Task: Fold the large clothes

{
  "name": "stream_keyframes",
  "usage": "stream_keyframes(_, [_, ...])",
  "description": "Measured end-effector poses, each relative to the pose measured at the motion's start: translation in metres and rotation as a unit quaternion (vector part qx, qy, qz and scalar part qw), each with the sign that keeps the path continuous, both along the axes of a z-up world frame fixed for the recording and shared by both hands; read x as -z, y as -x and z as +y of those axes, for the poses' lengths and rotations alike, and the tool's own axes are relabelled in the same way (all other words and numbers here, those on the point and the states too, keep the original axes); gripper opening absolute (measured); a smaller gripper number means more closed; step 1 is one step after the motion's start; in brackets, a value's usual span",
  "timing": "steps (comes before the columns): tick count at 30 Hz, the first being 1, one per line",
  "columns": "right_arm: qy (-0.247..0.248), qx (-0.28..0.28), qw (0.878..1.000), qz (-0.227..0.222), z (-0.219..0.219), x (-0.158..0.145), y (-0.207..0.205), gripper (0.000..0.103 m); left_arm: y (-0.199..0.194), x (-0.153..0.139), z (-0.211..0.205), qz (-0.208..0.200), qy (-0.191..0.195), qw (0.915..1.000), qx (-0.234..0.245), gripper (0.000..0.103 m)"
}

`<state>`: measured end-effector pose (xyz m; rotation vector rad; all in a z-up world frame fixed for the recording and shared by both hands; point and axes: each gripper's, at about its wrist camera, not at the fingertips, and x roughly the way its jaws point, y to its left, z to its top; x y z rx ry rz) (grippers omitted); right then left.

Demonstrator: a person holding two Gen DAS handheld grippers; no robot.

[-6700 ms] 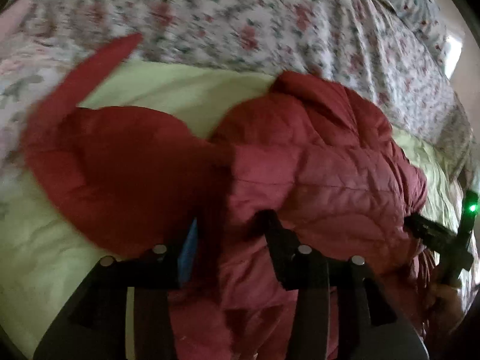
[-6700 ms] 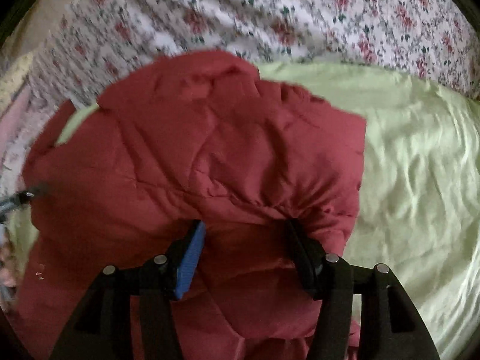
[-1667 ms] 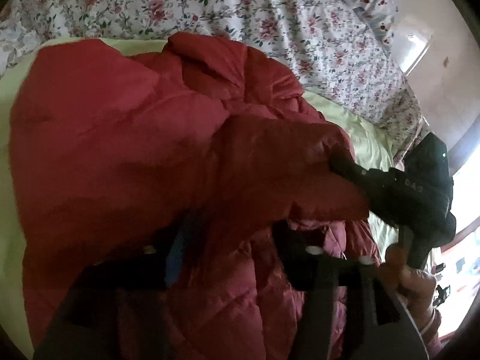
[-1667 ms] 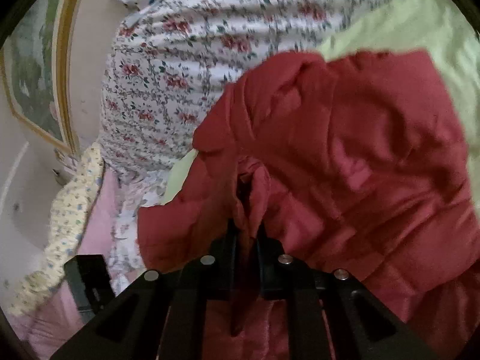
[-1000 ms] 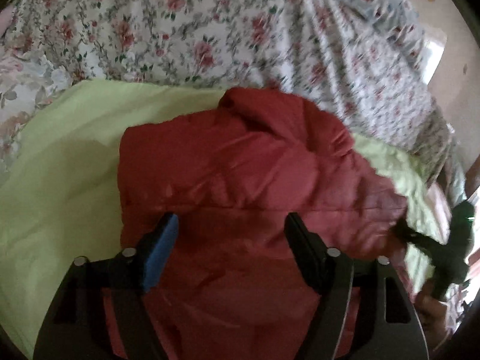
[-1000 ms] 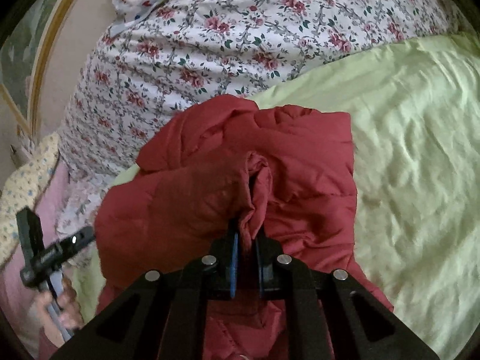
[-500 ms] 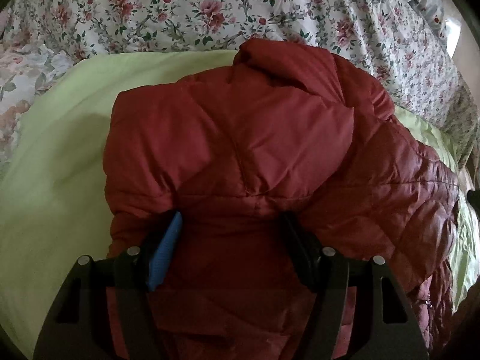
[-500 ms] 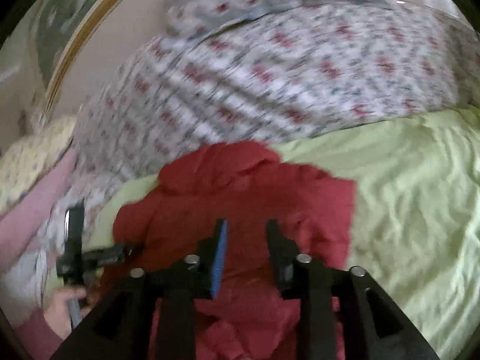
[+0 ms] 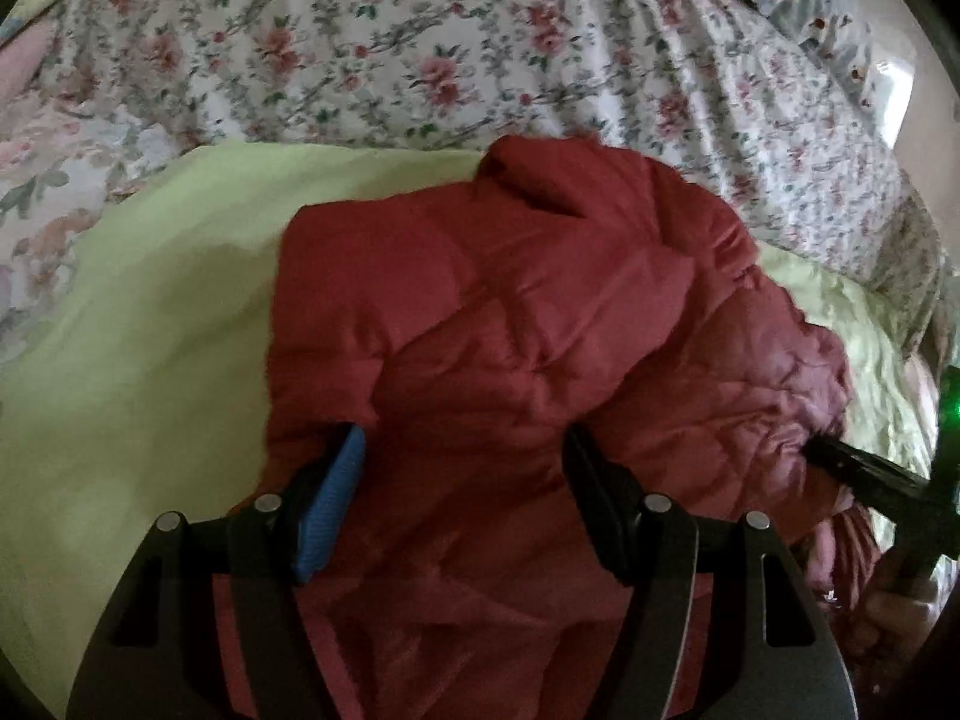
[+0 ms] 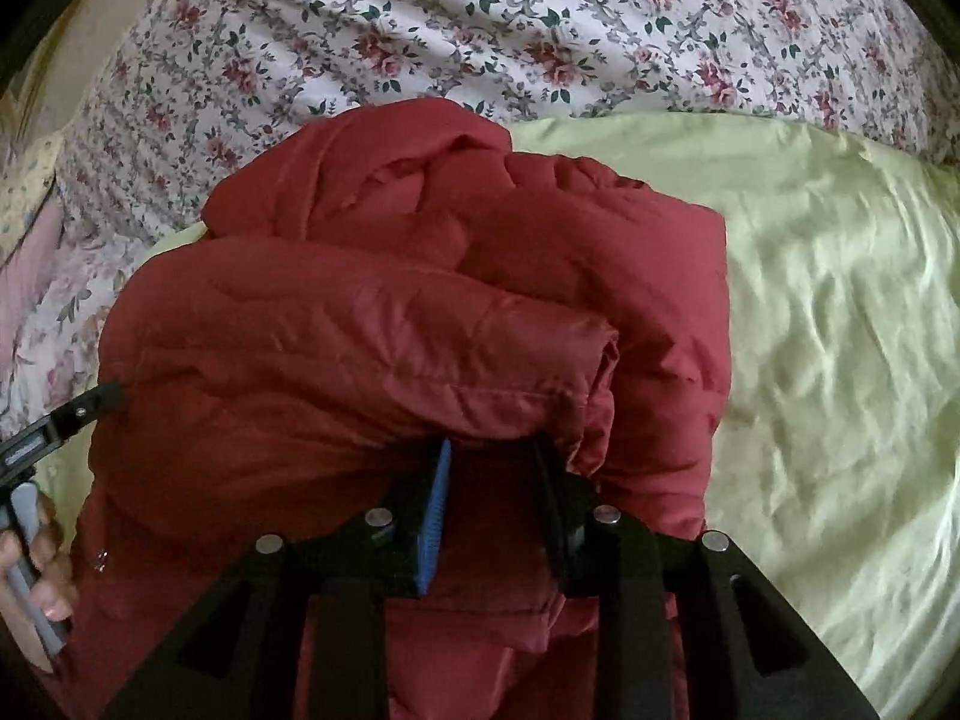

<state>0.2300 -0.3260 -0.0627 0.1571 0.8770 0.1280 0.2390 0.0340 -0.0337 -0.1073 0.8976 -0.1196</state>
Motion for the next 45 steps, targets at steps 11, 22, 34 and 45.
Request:
stream_keyframes(11, [-0.021,0.009,1.000,0.015,-0.005,0.003,-0.006,0.026,-0.019,0.036,-0.003,0.047,-0.024,0.9986,0.002,0.072])
stream_keyframes(22, [-0.041,0.006,0.999,0.008,-0.009,0.002,-0.002,0.028,0.000,0.017,0.000,0.056,-0.018,0.9982,-0.014,0.075])
stream_keyframes(34, [-0.070,0.003,0.997,-0.013,-0.002,-0.028,0.046,0.051,0.101,0.003,0.035,0.067,0.043,0.9952,-0.056,0.076])
stream_keyframes(45, [-0.146,0.000,0.989,-0.028,-0.008,-0.032,0.146,0.069,0.163,0.006,0.073,0.076,0.065,0.9923,-0.073,0.076])
